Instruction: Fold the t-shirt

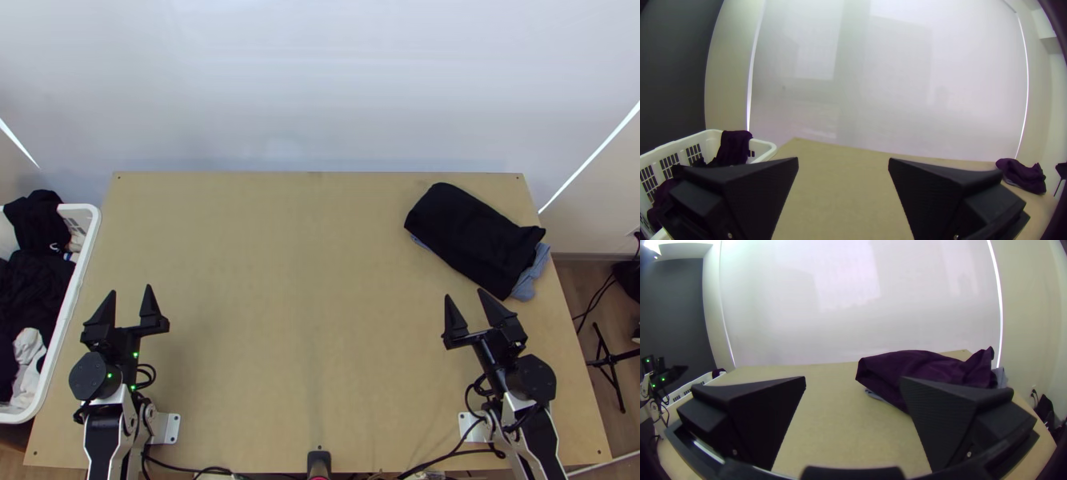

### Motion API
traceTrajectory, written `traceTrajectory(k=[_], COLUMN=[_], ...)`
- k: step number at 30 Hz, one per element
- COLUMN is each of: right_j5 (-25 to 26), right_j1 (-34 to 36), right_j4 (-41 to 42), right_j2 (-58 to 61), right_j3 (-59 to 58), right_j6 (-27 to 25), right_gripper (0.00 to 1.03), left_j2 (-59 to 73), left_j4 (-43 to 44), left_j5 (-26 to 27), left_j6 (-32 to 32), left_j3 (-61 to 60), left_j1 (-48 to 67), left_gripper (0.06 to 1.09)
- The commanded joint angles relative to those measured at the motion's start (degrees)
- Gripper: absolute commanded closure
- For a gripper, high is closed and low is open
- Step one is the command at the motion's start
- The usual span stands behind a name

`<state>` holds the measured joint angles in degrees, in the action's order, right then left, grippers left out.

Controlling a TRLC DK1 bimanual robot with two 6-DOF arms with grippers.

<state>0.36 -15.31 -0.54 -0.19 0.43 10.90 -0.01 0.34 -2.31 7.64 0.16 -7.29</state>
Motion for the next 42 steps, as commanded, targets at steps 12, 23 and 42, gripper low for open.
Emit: traceTrajectory(k=[12, 23, 42], right_j5=[-0.01, -0.01, -0.01], right_j1=[0.02, 0.02, 0.02], right_j4=[0.01, 0.01, 0.01], right_j2=[0.01, 0.01, 0.01], right_j3=[0.01, 0.01, 0.01], right_j6=[0.00, 0.00, 0.00], right_gripper=[0.04, 0.04, 0.04], left_j2=[-0.16, 34.64, 109.08], left_j4=[1.59, -14.75, -28.02], left_j5=[0.90, -2.00, 2.57], left_j6=[-5.27, -6.58, -20.03], left_j3=[2.03, 42.55, 94.23], left_j1=[1.93, -10.90, -52.04], left_gripper=[0.10, 0.11, 0.11])
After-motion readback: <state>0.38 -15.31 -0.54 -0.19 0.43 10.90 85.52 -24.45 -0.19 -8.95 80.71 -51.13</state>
